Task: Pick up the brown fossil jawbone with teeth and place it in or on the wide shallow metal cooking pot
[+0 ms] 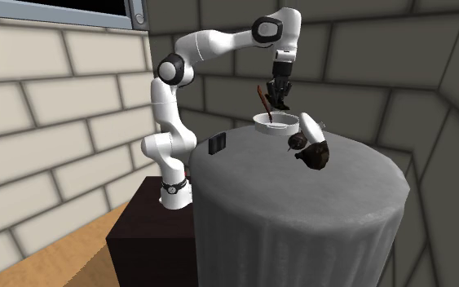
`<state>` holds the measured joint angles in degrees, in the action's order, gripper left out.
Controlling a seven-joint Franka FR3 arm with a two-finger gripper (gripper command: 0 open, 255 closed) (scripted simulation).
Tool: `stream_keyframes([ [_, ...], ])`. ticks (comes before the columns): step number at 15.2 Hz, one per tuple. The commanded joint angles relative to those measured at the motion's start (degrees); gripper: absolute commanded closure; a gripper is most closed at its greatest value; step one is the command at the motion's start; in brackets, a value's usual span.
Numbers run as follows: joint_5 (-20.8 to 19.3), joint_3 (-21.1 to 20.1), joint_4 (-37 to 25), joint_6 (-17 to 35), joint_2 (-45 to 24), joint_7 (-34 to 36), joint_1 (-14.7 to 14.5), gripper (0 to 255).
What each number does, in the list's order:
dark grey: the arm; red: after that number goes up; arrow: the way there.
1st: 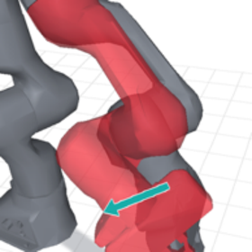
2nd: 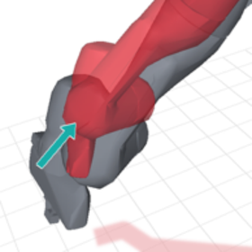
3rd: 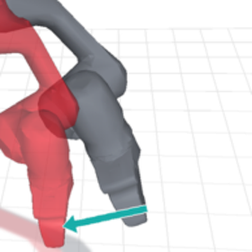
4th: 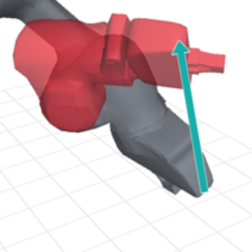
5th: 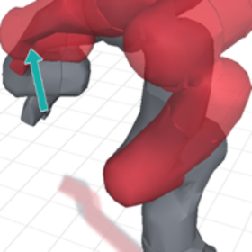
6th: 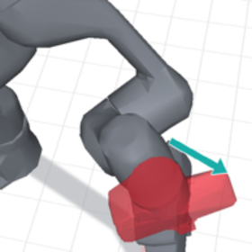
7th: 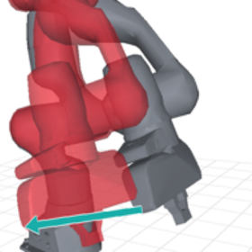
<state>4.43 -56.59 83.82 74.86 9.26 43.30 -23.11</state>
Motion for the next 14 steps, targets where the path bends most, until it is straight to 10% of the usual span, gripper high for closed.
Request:
stream_keyframes([
  [1, -1.8, -4.3, -2.3, 0.0, -3.8, 5.2, -0.9, 255],
  [3, -5.8, -8.9, -5.0, -0.5, -8.9, 11.0, -2.8, 255],
  [14, 1.2, -4.1, 8.4, 8.9, -0.4, 5.6, -2.0, 255],
])
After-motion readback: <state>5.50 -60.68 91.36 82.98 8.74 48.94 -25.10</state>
